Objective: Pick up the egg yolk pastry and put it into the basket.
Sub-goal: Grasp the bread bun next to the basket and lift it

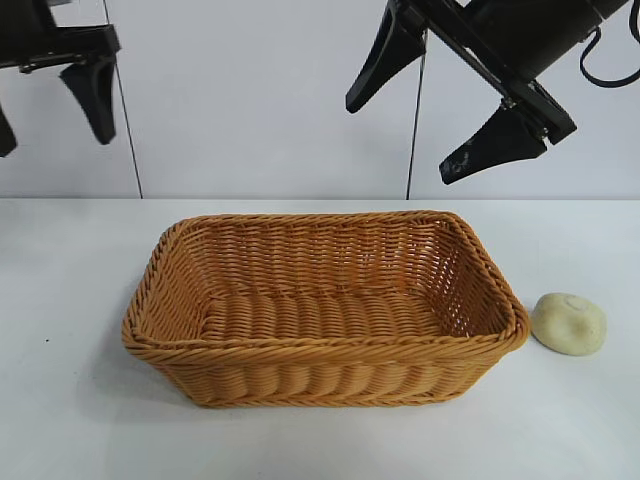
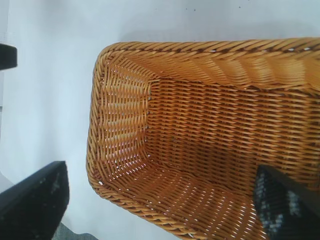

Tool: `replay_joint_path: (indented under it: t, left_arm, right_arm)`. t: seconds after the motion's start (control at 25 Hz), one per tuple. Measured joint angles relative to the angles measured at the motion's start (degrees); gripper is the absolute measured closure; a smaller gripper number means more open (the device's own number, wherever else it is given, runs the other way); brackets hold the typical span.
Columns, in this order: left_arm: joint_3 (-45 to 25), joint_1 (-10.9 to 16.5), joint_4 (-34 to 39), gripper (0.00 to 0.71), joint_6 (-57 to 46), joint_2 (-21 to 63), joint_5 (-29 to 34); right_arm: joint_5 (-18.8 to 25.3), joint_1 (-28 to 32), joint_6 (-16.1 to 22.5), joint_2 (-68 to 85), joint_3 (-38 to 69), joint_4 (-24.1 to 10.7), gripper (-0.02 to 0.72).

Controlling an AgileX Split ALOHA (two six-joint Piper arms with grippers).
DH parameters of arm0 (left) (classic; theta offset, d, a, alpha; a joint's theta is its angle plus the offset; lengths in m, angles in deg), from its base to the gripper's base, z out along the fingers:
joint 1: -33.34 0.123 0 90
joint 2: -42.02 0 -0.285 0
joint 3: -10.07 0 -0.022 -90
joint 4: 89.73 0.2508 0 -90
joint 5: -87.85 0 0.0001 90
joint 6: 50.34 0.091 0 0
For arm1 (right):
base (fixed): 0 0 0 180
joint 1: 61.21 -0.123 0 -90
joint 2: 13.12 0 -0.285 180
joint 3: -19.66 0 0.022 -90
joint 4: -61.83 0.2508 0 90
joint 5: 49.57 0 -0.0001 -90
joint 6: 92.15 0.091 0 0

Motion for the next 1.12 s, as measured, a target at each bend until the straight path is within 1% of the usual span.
replay_joint_path:
  t: [0.08, 0.16, 0.32, 0.44, 0.56, 0.68, 1.12]
  left_arm:
    - [0.00, 2.19, 0.22, 0.023, 0.00, 0.00, 0.00]
    - [0.00, 2.90, 0.26, 0.023, 0.00, 0.16, 0.00]
    - [-2.38, 1.94, 0.13, 0.023, 1.43, 3.15, 0.00]
    - [-7.50, 1.17, -0.17, 0.023, 2.35, 8.01, 0.00]
    - [-14.74, 1.19, -0.09, 0.023, 2.92, 14.66, 0.00]
    - [-23.69, 1.19, 0.01, 0.023, 4.07, 22.63, 0.00]
    - [-54.86, 1.19, 0.01, 0.023, 5.45, 56.77, 0.30]
  right_arm:
    - [0.00, 0.00, 0.00, 0.00, 0.00, 0.00, 0.010]
    - [0.00, 0.00, 0.00, 0.00, 0.00, 0.00, 0.010]
    - [0.00, 0.00, 0.00, 0.00, 0.00, 0.00, 0.010]
    - [0.14, 0.00, 0.00, 0.00, 0.00, 0.00, 0.010]
    - [0.59, 0.00, 0.00, 0.00, 0.00, -0.01, 0.010]
    - [1.06, 0.00, 0.00, 0.00, 0.00, -0.06, 0.010]
    - [1.23, 0.00, 0.00, 0.00, 0.00, -0.06, 0.010]
